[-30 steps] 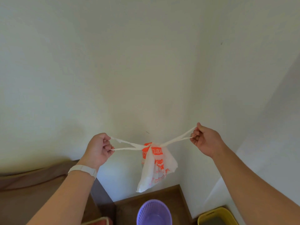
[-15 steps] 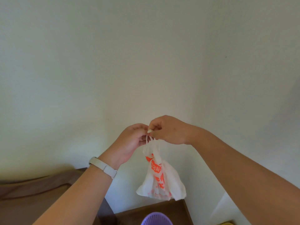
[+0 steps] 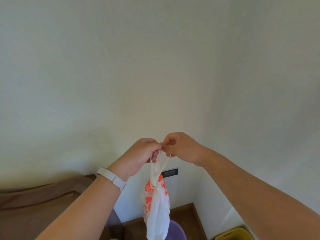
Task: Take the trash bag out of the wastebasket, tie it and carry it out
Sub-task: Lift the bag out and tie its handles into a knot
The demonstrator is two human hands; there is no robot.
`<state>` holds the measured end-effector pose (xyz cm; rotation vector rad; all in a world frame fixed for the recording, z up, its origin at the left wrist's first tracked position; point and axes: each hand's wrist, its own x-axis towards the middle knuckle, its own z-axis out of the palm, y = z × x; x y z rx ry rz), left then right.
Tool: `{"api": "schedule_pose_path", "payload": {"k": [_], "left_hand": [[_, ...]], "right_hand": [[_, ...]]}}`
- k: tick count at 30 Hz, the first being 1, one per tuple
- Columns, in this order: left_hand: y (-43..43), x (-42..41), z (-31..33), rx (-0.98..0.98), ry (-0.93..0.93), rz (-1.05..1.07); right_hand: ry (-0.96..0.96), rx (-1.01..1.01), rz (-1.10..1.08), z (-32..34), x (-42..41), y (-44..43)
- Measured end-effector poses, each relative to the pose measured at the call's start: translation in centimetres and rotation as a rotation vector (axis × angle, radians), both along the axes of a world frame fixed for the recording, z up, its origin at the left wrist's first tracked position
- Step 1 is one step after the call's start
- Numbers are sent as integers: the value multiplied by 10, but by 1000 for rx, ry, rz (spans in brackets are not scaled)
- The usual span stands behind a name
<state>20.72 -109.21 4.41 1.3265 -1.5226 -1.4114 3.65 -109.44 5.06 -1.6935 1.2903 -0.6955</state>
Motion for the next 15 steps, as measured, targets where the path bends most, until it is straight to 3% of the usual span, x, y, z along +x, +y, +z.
{"api": "schedule_pose_path", "payload": {"k": [4, 7, 10, 15], "left_hand": [[1, 9, -3, -20, 86, 29], [5, 16, -6, -42, 117, 97], [11, 20, -7, -73, 166, 166], [25, 13, 6, -94, 244, 229]], "right_hand": [[-23, 4, -67, -21, 2, 9], [98, -39, -68, -38, -1, 16], [284, -105, 29, -68, -1, 27], [425, -307, 290, -98, 5, 34]]}}
